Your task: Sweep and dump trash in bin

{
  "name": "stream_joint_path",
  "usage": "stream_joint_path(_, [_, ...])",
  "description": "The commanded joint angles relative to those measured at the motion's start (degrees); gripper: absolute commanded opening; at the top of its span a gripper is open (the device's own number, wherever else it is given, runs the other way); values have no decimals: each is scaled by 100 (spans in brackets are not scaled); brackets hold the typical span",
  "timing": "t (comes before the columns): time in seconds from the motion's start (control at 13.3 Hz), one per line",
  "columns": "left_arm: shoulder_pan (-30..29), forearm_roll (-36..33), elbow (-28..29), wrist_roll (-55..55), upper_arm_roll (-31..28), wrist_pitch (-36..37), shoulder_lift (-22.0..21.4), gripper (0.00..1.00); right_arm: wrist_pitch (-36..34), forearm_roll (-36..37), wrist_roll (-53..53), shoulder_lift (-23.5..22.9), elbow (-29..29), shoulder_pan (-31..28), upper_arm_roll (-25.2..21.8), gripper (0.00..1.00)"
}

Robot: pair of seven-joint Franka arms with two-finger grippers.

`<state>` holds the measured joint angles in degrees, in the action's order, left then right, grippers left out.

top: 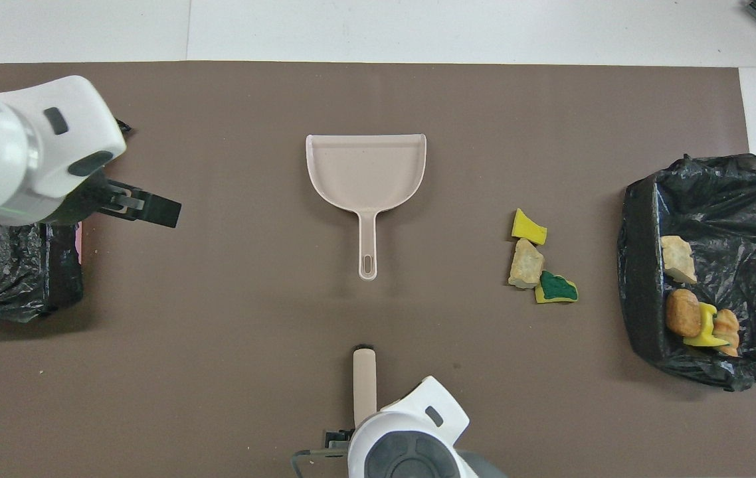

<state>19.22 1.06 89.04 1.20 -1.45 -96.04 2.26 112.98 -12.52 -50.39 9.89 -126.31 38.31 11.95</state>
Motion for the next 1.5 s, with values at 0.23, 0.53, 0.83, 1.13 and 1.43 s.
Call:
stream_joint_path(0.23, [775,-184,149,-934,-75,-852,678,100,1822,-128,-955,-417,-1253,1177,-26,100])
stream_joint_path(0.53, [1400,-378,201,-1866,-75,-1511,1461,100,1938,-128,-964,-101,-1773,1364,-26,100])
stream_joint_path(0.83, [1699,-369,369,-2526,-66,-2171,1804,100,2184,-128,-982,-162,-1765,1364,-26,100])
stream_joint_path(1.13, [1972,-378,298,-3037,-66,-2831,2402,100,2167,-41,-964,-198,-1739,1355,-35,60])
stream_joint_path(1.43, [2086,-308,325,-3108,-58,-2859,2464,100,2036,64,-894,-127,-1607,1293,-70,2])
